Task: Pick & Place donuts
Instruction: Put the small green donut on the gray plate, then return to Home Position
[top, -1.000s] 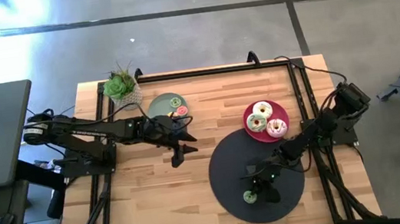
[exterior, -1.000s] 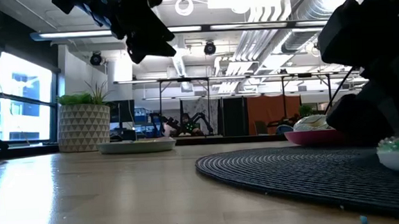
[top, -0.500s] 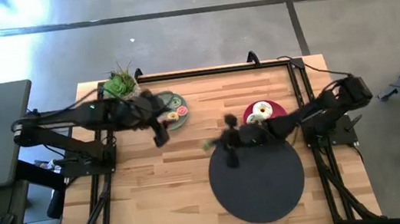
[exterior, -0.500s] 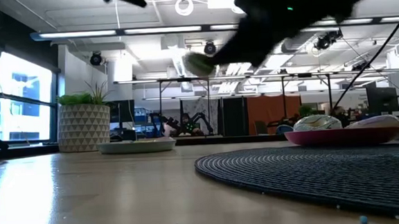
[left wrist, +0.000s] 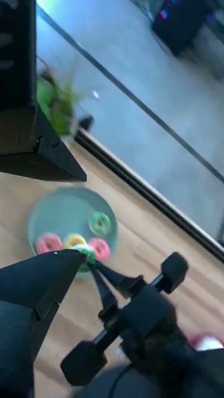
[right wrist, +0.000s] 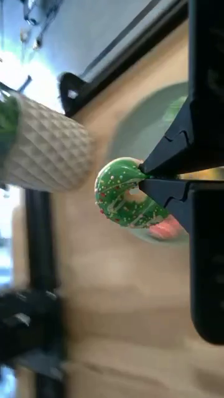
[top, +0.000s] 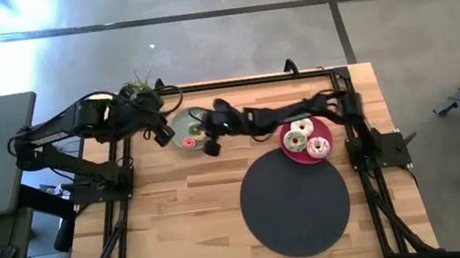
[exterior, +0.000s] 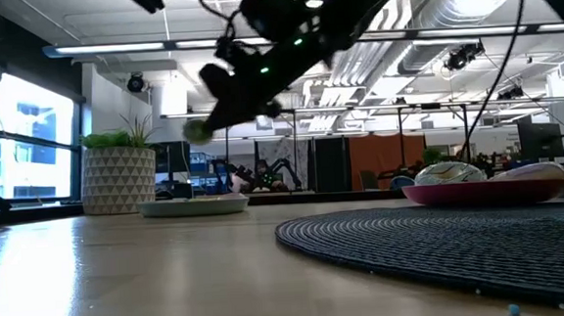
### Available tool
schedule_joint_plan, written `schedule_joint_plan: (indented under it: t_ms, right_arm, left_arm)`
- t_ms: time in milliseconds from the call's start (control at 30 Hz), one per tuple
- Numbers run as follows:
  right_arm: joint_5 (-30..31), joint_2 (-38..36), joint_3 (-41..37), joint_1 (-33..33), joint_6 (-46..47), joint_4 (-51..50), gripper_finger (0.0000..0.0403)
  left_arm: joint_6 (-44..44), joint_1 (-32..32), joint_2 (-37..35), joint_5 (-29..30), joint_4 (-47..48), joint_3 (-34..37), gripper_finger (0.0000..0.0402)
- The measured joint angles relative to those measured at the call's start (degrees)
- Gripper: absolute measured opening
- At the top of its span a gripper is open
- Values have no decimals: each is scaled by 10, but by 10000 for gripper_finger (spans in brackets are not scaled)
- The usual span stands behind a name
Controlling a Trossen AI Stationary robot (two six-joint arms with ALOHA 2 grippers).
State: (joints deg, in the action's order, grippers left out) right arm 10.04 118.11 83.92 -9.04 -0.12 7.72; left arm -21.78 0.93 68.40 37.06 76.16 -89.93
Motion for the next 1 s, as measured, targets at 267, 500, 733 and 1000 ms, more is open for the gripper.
schedule_joint_plan:
  t_ms: [267, 500, 733, 1000]
  right_arm:
    - [-2, 149, 155, -37, 46, -9, 6]
    - [52, 216, 236, -42, 67, -55, 7]
    - [60, 219, 240, -43, 91, -79, 35]
    - [59, 219, 240, -42, 76, -89, 92]
  left_arm:
    - [-23, 33, 1, 11, 49, 0, 179]
    - [-23, 32, 1, 15, 50, 1, 179]
    - [-23, 32, 1, 10, 50, 1, 179]
    - [-23, 32, 1, 5, 49, 1, 179]
